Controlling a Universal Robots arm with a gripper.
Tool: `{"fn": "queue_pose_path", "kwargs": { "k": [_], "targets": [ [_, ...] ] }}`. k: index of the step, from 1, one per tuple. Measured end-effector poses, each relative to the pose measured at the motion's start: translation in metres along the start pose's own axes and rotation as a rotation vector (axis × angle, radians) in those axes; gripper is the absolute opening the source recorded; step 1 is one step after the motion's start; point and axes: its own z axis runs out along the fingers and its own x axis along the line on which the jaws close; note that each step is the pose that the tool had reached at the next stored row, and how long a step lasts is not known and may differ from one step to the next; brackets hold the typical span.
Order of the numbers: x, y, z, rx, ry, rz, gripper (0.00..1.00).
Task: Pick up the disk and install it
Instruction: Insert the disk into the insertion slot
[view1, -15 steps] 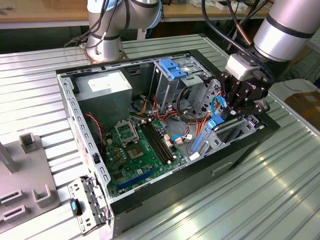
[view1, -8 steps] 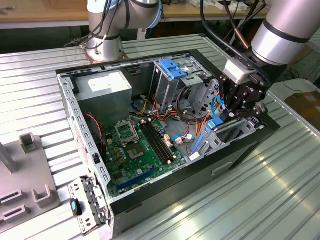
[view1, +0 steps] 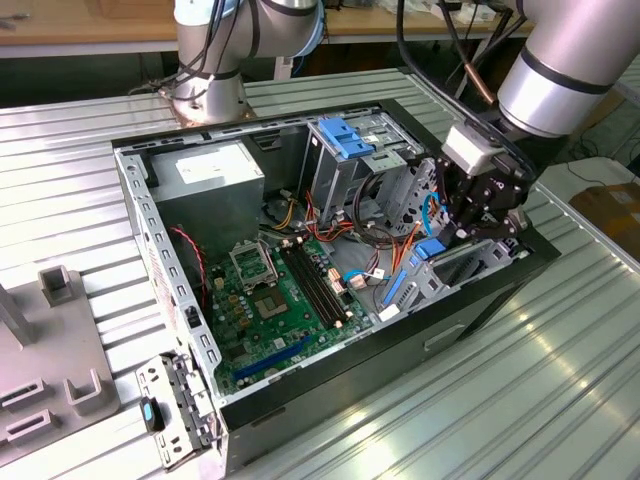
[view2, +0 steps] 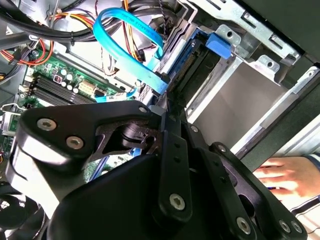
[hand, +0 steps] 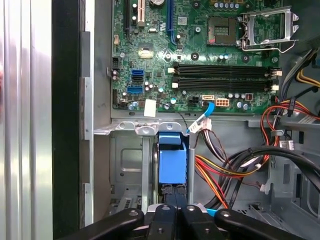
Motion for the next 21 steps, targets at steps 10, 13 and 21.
{"fn": "queue_pose_path", "kwargs": {
  "k": [10,13,21],
  "targets": [
    [0.0000,-0.0002,-0.0091,0.0001,-0.0006,0.000,0.11],
    [0.0000,-0.0004,-0.0217,0.0002,-0.0006,0.000,0.11],
    [-0.0001,-0.0007,-0.0388,0.0013,-0.0008,0.000,0.11]
  ]
}}
